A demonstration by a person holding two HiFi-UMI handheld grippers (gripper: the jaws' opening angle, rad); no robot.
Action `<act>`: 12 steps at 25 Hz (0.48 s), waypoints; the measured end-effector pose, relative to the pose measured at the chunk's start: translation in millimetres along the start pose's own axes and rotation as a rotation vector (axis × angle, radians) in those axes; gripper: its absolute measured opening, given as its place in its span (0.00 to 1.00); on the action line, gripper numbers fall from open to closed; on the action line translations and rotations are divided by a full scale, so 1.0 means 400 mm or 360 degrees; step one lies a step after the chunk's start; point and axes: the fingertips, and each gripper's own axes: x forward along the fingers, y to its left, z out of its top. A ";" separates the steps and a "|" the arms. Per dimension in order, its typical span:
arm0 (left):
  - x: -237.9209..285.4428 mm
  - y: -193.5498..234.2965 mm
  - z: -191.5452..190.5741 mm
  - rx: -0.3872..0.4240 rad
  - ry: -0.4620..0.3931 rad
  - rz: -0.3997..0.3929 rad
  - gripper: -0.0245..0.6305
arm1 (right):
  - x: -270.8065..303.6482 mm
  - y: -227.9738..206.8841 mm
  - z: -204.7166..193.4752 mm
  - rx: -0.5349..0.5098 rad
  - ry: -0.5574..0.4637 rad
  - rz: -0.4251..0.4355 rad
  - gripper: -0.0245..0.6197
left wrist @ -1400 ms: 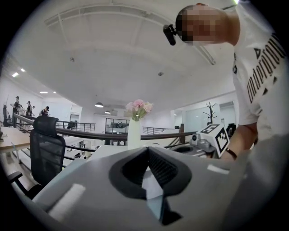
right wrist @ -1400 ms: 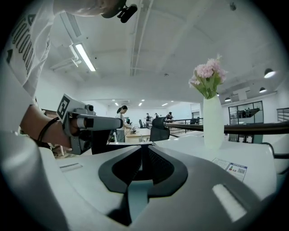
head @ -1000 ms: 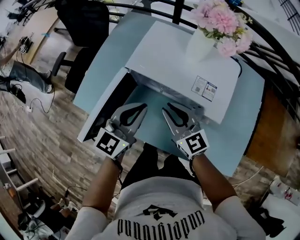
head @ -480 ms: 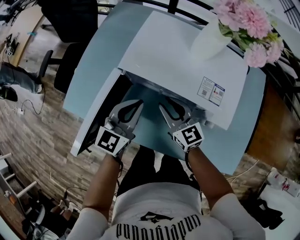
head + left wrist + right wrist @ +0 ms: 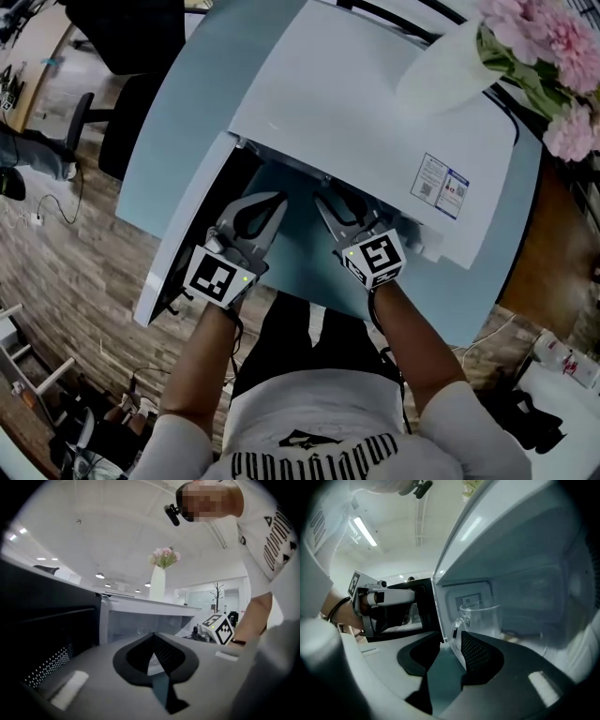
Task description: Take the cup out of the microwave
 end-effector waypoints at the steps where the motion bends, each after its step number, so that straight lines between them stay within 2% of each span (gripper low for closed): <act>1: 0.002 0.000 -0.001 0.0004 -0.0002 -0.0007 0.11 | 0.007 -0.001 -0.003 0.0000 0.0001 0.0006 0.22; 12: 0.017 -0.012 -0.025 -0.0026 0.0023 -0.0067 0.11 | 0.065 0.010 -0.013 -0.0037 0.0013 0.0058 0.22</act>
